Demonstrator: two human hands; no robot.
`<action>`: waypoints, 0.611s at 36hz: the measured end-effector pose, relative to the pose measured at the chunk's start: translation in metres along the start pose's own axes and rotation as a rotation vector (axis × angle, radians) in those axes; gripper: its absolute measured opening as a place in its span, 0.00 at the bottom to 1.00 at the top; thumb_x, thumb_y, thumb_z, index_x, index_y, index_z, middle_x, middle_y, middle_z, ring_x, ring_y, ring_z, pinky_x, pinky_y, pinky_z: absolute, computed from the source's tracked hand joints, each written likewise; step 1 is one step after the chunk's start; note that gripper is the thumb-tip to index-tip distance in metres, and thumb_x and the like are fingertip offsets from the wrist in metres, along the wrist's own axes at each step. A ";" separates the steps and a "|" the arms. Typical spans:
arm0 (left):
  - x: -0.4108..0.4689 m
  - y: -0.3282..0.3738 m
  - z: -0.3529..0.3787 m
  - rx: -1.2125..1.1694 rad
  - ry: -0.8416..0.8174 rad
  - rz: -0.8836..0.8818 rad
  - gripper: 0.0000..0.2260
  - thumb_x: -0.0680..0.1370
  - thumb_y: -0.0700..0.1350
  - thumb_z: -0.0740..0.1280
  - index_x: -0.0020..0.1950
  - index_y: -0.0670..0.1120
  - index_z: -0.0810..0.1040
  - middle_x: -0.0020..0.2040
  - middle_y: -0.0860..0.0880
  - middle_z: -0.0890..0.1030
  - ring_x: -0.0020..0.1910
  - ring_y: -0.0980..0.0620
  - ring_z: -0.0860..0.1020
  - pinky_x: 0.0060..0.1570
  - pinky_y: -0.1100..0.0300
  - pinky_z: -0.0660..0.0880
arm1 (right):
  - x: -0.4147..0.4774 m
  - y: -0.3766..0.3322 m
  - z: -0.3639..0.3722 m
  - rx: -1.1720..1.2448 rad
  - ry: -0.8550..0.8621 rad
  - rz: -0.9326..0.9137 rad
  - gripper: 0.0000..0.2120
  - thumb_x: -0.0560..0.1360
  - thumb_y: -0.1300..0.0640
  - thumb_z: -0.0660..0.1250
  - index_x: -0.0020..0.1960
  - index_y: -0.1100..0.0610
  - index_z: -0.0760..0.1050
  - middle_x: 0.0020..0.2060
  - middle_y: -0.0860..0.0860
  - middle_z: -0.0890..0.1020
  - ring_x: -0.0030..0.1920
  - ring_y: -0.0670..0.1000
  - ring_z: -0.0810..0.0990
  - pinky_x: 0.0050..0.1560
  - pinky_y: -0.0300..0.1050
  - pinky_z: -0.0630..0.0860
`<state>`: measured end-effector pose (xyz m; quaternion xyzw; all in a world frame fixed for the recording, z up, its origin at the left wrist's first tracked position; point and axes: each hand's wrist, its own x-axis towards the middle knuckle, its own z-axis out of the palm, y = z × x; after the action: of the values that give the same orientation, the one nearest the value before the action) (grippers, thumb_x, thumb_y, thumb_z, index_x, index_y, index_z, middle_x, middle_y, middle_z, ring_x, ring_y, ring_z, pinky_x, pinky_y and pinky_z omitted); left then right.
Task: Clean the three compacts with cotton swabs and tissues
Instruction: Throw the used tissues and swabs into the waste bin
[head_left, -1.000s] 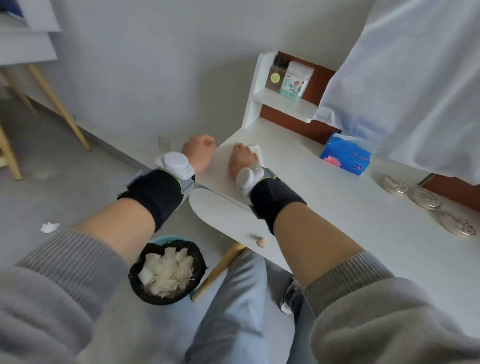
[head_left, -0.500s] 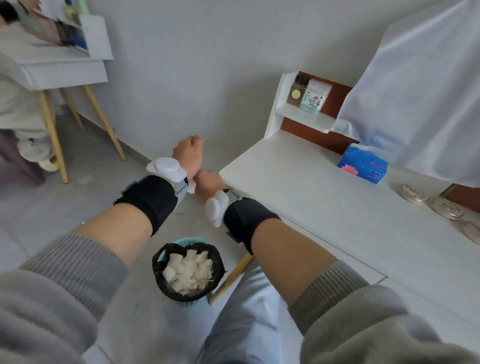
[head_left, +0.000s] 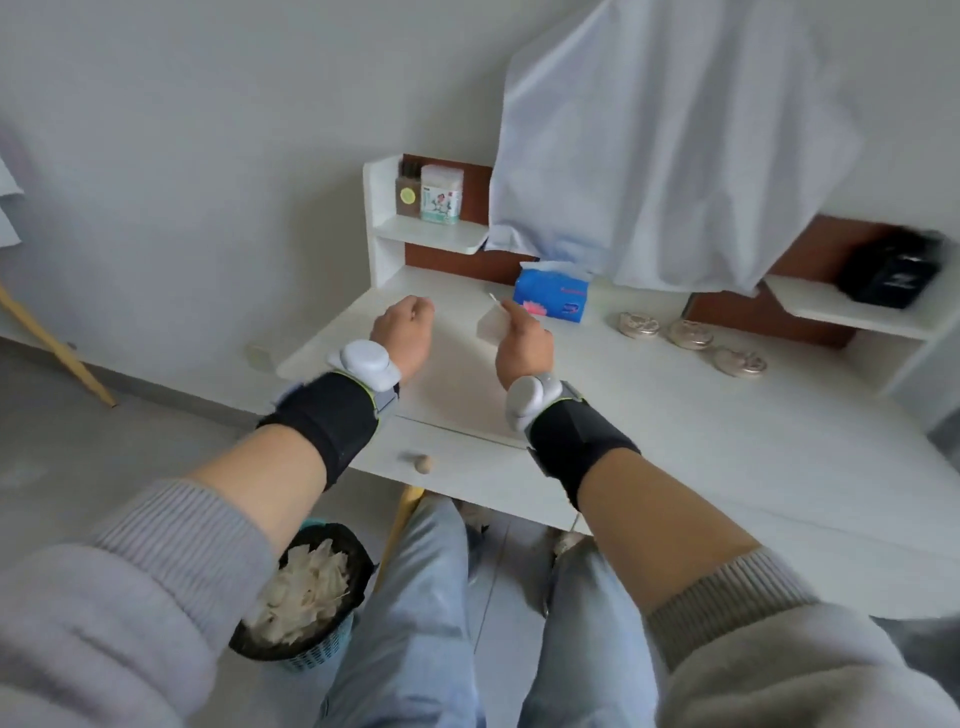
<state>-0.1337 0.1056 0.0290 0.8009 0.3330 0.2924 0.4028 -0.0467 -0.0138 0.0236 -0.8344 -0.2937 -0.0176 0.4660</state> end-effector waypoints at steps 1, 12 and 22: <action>-0.004 0.009 0.013 0.013 -0.026 0.026 0.16 0.82 0.47 0.54 0.58 0.42 0.77 0.58 0.42 0.79 0.58 0.40 0.73 0.51 0.56 0.66 | 0.003 0.013 -0.017 0.002 0.060 0.046 0.26 0.76 0.68 0.52 0.71 0.53 0.68 0.61 0.58 0.78 0.60 0.59 0.75 0.59 0.43 0.68; -0.030 0.073 0.120 0.143 -0.288 0.198 0.16 0.82 0.47 0.55 0.65 0.44 0.75 0.65 0.43 0.76 0.63 0.40 0.72 0.59 0.55 0.67 | 0.008 0.126 -0.180 -0.157 0.380 0.386 0.28 0.74 0.69 0.51 0.70 0.52 0.69 0.63 0.57 0.77 0.62 0.60 0.74 0.58 0.46 0.70; -0.044 0.084 0.155 0.124 -0.347 0.256 0.15 0.82 0.43 0.56 0.65 0.42 0.74 0.65 0.44 0.77 0.63 0.42 0.73 0.59 0.57 0.68 | -0.019 0.190 -0.212 -0.594 -0.001 0.459 0.17 0.79 0.64 0.53 0.66 0.63 0.69 0.64 0.60 0.73 0.66 0.59 0.69 0.64 0.47 0.64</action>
<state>-0.0211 -0.0358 0.0125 0.8981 0.1717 0.1779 0.3637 0.0856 -0.2646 -0.0078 -0.9773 -0.0813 0.0034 0.1954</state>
